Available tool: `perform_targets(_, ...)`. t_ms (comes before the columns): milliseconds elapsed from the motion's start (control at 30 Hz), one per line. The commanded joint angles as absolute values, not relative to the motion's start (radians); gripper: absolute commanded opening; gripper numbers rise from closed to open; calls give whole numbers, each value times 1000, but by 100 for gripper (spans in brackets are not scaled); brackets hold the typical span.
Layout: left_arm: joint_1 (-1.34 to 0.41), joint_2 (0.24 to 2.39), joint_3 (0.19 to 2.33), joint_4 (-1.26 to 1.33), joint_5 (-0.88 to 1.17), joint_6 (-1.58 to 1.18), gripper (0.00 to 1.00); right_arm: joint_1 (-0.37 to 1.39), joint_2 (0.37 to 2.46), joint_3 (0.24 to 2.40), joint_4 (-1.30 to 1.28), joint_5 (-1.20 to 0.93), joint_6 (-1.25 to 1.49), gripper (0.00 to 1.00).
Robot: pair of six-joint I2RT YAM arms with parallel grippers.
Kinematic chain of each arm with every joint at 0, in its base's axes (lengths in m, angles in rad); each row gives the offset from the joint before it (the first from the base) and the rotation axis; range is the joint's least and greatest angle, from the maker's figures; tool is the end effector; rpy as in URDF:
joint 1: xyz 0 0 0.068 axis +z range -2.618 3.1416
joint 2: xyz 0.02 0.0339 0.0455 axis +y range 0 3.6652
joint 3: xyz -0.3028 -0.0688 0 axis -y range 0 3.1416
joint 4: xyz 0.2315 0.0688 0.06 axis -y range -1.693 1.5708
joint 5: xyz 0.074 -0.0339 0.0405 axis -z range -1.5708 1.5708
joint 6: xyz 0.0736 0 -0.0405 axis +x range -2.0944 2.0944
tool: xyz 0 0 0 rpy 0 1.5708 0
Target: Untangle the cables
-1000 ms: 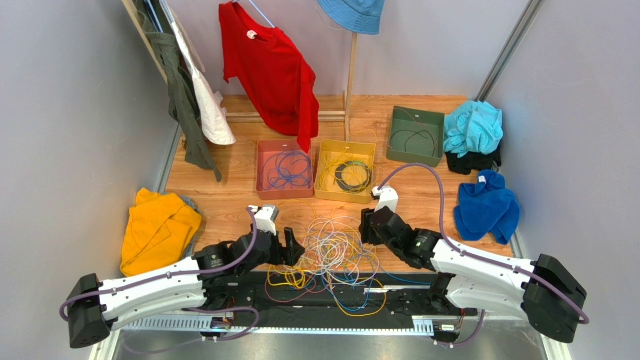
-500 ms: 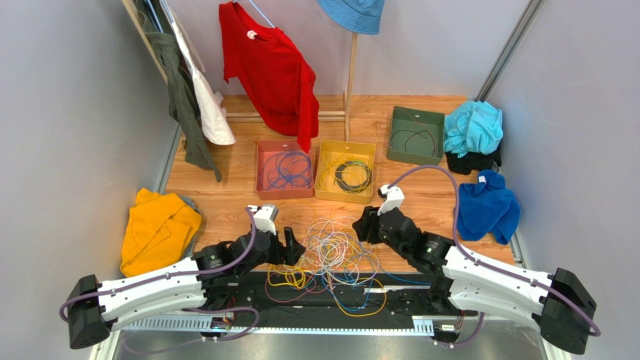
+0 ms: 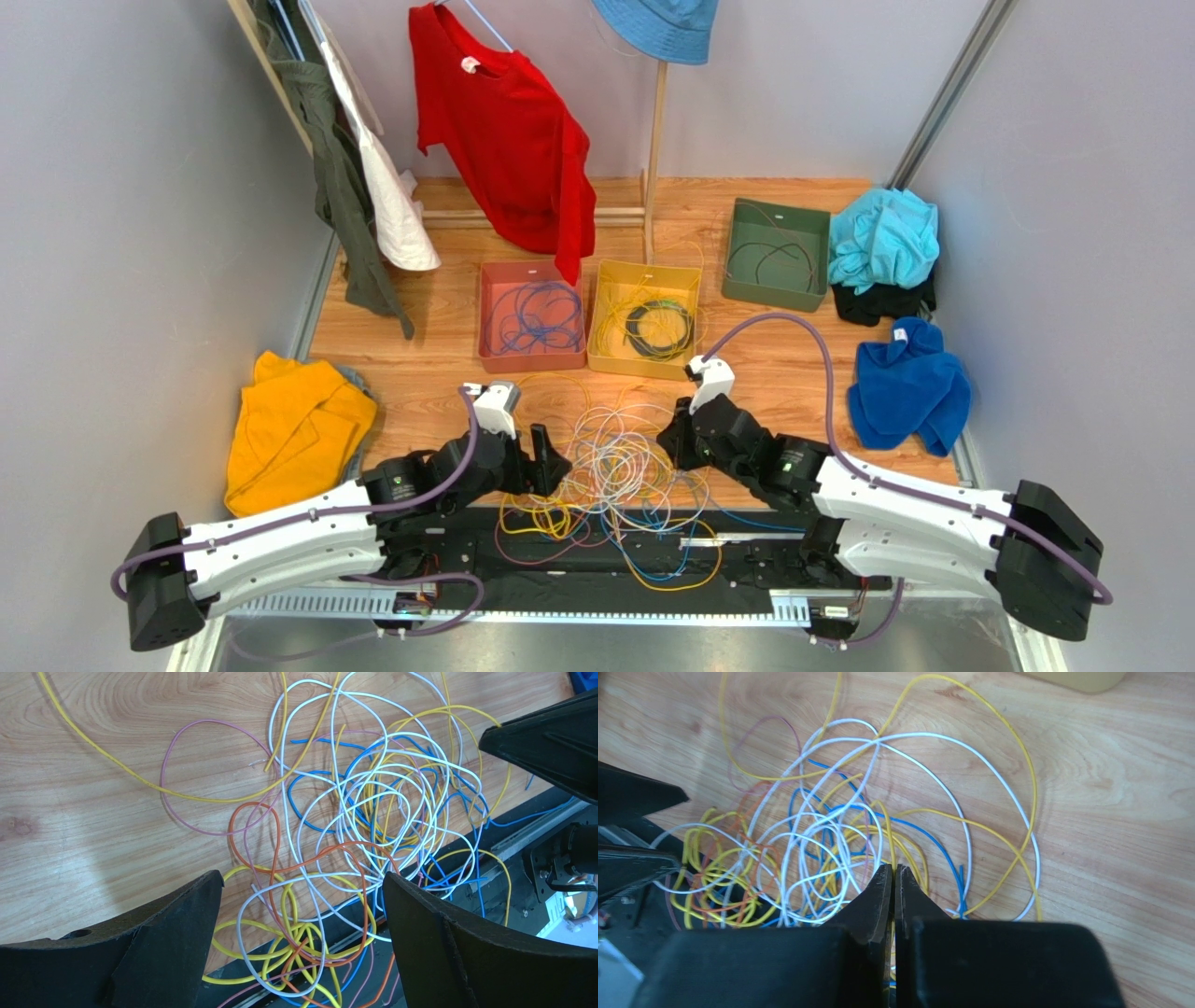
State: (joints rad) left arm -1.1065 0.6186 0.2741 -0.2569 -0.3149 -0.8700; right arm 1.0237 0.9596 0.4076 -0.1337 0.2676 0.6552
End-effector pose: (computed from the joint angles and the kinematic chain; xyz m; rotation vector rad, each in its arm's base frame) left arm 0.0787 -0.1062 0.1859 0.0784 2.2496 -0.7905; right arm 0.1139 0.1496 0.1994 -0.2765 2.2823 0.6030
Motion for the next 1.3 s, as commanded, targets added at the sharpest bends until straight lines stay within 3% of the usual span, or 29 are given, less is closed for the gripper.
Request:
perform_targets(0, -1111, 603, 305, -236, -310, -881, 93, 1032, 858, 553, -202, 311, 593, 0)
perform_targets(300, -1112, 546, 310, -265, -324, -879, 93, 1034, 837, 1110, -449, 290, 364, 0)
perform_targets(467, -1114, 512, 305, -285, -336, -882, 93, 1035, 910, 1429, -480, 273, 275, 0)
perform_targets(833, -1114, 479, 296, -304, -334, -893, 93, 1035, 1112, 1916, -558, 261, 169, 0)
perform_targets(1100, -1114, 483, 291, -275, -331, -887, 93, 1037, 1193, 2045, -566, 330, 83, 0)
perform_targets(1267, -1114, 462, 284, -294, -325, -897, 93, 1034, 1220, 1964, -534, 408, 35, 0)
